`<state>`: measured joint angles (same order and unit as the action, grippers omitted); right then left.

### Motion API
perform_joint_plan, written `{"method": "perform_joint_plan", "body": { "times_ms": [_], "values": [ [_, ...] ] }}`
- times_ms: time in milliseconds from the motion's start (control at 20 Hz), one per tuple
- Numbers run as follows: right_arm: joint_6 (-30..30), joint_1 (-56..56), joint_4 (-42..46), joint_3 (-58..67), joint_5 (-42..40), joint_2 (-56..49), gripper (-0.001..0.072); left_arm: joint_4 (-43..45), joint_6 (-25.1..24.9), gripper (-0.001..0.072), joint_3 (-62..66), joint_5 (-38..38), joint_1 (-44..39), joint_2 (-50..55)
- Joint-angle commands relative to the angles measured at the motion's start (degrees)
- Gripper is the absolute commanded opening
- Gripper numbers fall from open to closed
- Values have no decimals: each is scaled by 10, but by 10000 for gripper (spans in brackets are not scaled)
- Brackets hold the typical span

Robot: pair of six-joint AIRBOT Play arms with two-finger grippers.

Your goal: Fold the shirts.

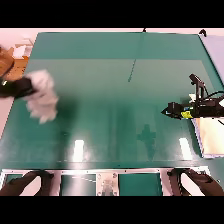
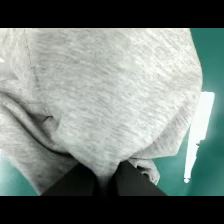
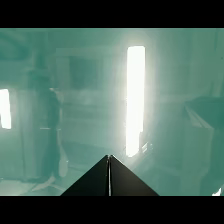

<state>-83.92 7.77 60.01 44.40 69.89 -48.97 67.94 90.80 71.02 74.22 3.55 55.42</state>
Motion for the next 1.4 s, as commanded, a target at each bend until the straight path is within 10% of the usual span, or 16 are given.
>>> {"method": "perform_joint_plan", "body": {
  "times_ms": [0,150,250,750,1350],
  "values": [
    [0,-1,0,0,0,0,12,-79,-1,20,54,-86,-174,12],
    [0,-1,0,0,0,0,12,-79,6,42,50,-97,-267,71],
    [0,-1,0,0,0,0,12,-82,13,713,50,-121,-312,119],
    [0,-1,0,0,0,0,12,-18,5,720,58,64,-201,147],
    [0,-1,0,0,-33,0,12,-137,-47,720,-205,-213,-202,202]
  ]
}}
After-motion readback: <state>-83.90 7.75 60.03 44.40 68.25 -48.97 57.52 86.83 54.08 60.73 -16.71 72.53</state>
